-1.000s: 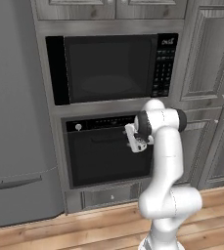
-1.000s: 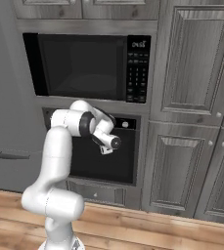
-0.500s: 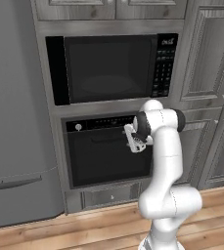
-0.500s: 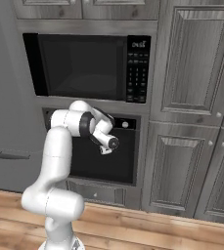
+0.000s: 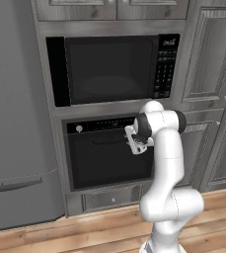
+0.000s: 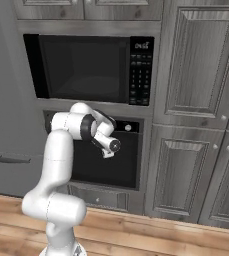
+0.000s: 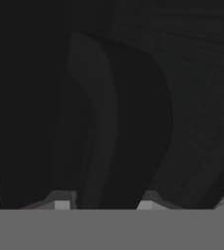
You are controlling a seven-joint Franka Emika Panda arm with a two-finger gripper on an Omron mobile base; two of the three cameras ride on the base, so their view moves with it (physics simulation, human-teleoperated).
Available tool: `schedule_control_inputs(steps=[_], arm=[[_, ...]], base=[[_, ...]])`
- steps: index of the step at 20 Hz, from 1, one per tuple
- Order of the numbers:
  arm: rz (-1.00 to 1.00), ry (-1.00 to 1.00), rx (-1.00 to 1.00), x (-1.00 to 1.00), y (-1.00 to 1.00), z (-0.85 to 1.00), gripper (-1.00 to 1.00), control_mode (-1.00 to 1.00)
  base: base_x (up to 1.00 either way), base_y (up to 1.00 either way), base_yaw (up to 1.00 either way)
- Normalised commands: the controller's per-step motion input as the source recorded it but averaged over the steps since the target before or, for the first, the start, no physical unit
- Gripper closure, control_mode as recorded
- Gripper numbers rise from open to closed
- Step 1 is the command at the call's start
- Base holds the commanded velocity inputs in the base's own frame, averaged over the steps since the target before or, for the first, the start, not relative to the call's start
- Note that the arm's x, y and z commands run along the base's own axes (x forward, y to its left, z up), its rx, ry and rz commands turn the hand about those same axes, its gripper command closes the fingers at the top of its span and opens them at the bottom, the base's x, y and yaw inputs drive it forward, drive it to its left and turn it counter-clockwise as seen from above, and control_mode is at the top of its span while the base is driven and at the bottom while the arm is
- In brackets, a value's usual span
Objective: Take the baked cake out of the oven and place it on the plate for cooling. Then close the oven door.
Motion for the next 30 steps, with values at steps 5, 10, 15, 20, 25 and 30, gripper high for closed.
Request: schedule_control_inputs(steps=[5, 10, 15, 20, 25, 30], arm=[[0.00, 0.11, -0.04, -0.30, 0.00, -0.50, 1.00, -1.00], [0.00, 0.17, -0.08, -0.34, 0.00, -0.51, 1.00, -1.00], [0.00, 0.18, -0.10, -0.44, 0.00, -0.52, 1.00, -1.00], [0.00, 0.18, -0.09, -0.49, 0.00, -0.49, 1.00, -1.00], [0.00, 0.16, -0.07, -0.55, 0.00, -0.53, 1.00, -1.00], [0.00, 0.14, -0.05, -0.60, 0.00, -0.50, 1.00, -1.00]], base=[[0.00, 0.00, 0.00], [0.00, 0.00, 0.00], [0.00, 0.00, 0.00], [0.00, 0.00, 0.00], [0.00, 0.00, 0.00], [0.00, 0.00, 0.00]])
